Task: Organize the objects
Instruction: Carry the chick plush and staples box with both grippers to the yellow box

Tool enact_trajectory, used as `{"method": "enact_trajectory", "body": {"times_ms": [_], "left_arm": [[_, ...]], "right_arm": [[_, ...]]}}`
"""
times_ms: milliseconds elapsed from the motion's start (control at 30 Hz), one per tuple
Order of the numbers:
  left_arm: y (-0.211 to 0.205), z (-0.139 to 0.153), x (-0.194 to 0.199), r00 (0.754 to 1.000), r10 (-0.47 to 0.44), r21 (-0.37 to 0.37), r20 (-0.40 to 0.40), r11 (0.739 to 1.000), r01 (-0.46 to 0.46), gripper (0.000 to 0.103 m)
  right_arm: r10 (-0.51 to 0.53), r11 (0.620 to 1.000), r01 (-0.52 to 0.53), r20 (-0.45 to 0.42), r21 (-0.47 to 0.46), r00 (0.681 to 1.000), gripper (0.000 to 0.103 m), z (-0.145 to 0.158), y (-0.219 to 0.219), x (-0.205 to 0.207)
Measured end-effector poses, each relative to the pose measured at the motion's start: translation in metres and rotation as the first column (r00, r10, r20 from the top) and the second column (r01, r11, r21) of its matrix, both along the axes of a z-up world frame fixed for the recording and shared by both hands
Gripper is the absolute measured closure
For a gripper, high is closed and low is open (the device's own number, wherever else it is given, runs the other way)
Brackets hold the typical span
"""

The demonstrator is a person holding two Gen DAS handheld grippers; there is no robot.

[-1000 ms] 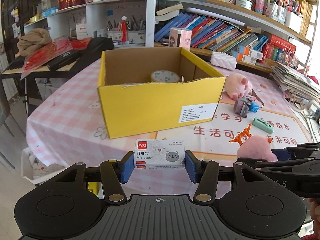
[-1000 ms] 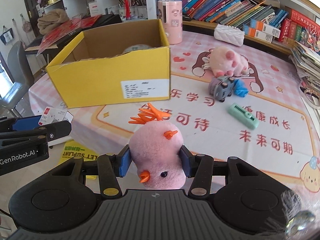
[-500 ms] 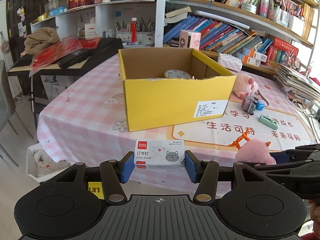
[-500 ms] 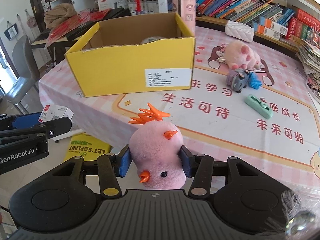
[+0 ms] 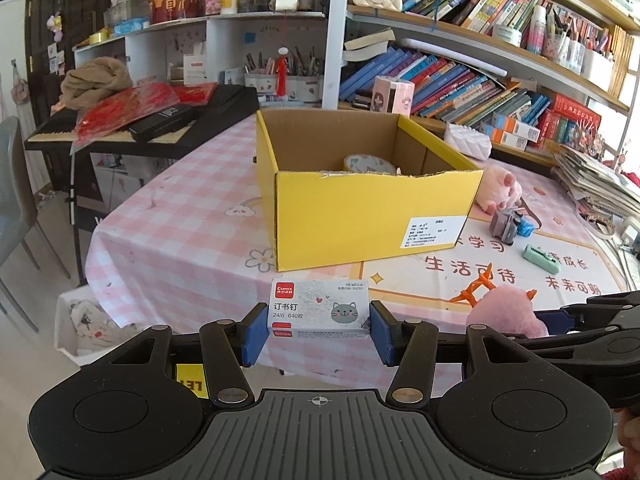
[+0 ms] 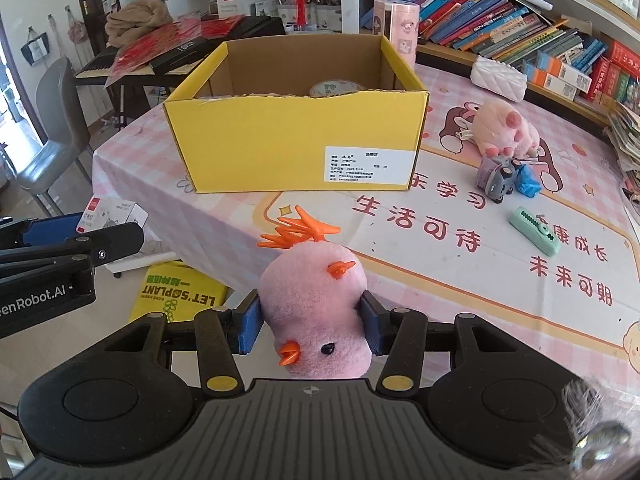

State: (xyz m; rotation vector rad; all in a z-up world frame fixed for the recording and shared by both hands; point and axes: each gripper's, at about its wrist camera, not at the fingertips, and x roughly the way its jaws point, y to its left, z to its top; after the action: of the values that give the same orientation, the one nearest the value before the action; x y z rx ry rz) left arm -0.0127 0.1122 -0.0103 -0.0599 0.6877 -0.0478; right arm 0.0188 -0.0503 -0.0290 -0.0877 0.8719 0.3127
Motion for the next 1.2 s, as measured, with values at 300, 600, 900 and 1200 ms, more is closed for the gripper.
{"method": "enact_trajectory", "body": {"times_ms": [300,600,900,1200], "left_arm": [[-0.001,0.012,0.008,0.998,0.005,0.0,0.055,1.0,-0.005,0.051],[-0.004,0.036,0.042,0.988,0.009,0.047,0.157,0.999,-0.016,0.051],[-0.01,0.038,0.1,0.984,0.031,0.063,0.174,0.997,-0.043,0.051],[-0.028,0.023,0.15,0.993,0.02,0.095,0.12,0.995,-0.031,0.051]], "right_arm": [[-0.02,1.0,0.019,0.045,0.003,0.999,0.056,0.009,-0.005,0.005],[-0.06,0.997,0.052,0.182,0.05,0.981,0.056,0.045,-0.014,0.042],[-0.048,0.996,0.028,0.263,0.08,0.964,0.056,0.073,-0.014,0.106],[-0.002,0.997,-0.021,0.282,0.078,0.959,0.056,0.076,-0.011,0.164]]}}
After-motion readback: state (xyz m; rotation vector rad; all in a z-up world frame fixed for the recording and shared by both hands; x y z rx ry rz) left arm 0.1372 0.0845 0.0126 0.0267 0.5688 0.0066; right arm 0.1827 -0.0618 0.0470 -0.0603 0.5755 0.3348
